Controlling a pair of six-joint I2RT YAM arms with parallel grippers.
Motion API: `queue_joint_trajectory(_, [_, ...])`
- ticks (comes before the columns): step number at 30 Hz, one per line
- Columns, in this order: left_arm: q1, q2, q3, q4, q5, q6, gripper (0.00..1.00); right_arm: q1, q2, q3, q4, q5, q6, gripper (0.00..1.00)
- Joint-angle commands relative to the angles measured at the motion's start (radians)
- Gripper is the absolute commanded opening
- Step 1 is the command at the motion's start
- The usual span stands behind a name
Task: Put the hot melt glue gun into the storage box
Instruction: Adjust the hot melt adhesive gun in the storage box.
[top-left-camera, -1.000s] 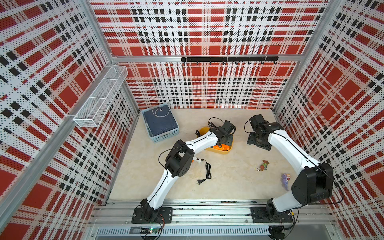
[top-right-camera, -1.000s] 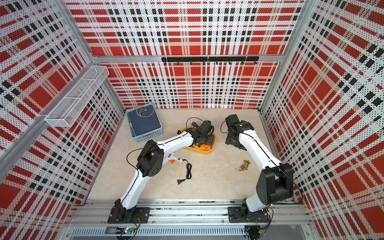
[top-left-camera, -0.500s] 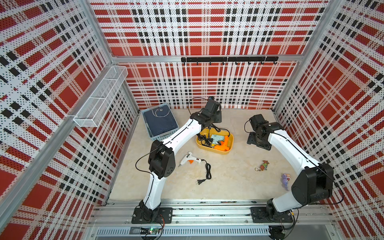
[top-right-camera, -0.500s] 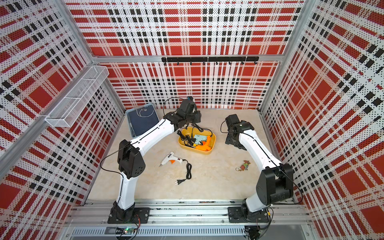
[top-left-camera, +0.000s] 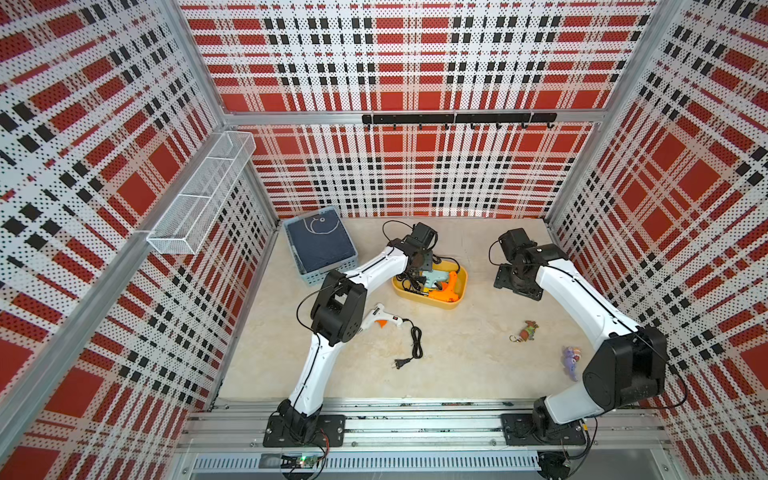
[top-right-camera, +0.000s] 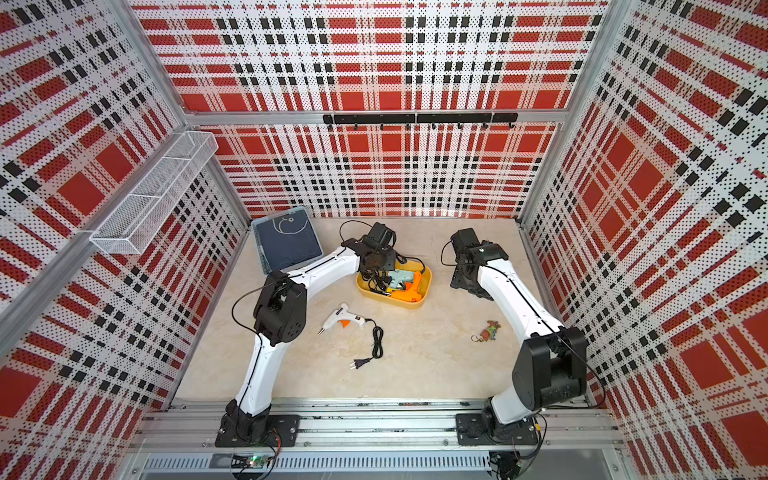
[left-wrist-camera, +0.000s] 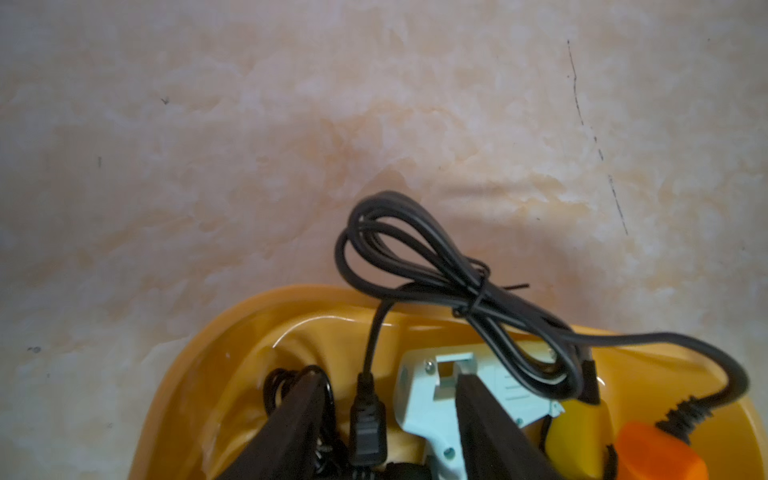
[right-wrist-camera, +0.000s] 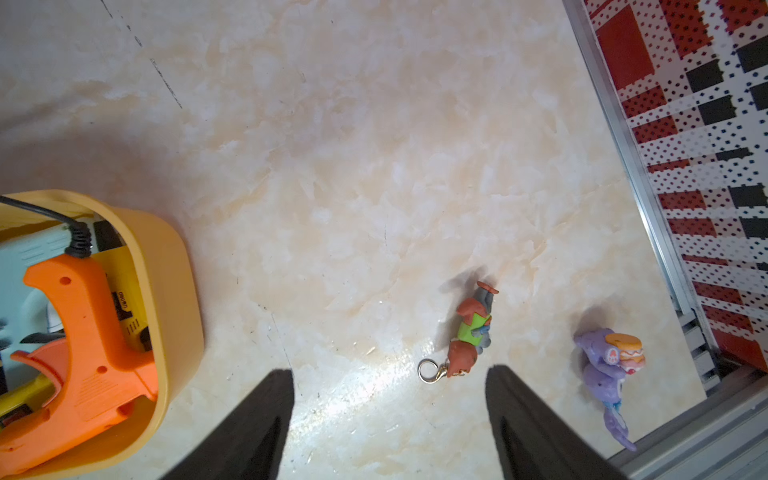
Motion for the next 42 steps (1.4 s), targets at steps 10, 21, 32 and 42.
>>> queue_joint_trajectory(10, [0.000, 0.100, 0.074, -0.009, -0.040, 0.087, 0.18, -0.013, 0.010, 0.031, -0.014, 0.006, -0.006, 0.80])
queue_joint_trajectory(21, [-0.075, -0.120, 0.005, -0.038, -0.088, 0.113, 0.00, -0.020, 0.001, 0.030, -0.011, 0.006, -0.001, 0.80])
queue_joint_trajectory(32, [-0.097, -0.272, -0.238, -0.074, -0.089, -0.015, 0.00, -0.019, 0.018, 0.032, 0.006, -0.010, -0.003, 0.80])
queue_joint_trajectory(42, [-0.040, -0.212, -0.259, -0.083, -0.089, -0.048, 0.28, -0.020, 0.024, 0.023, 0.014, -0.024, -0.007, 0.80])
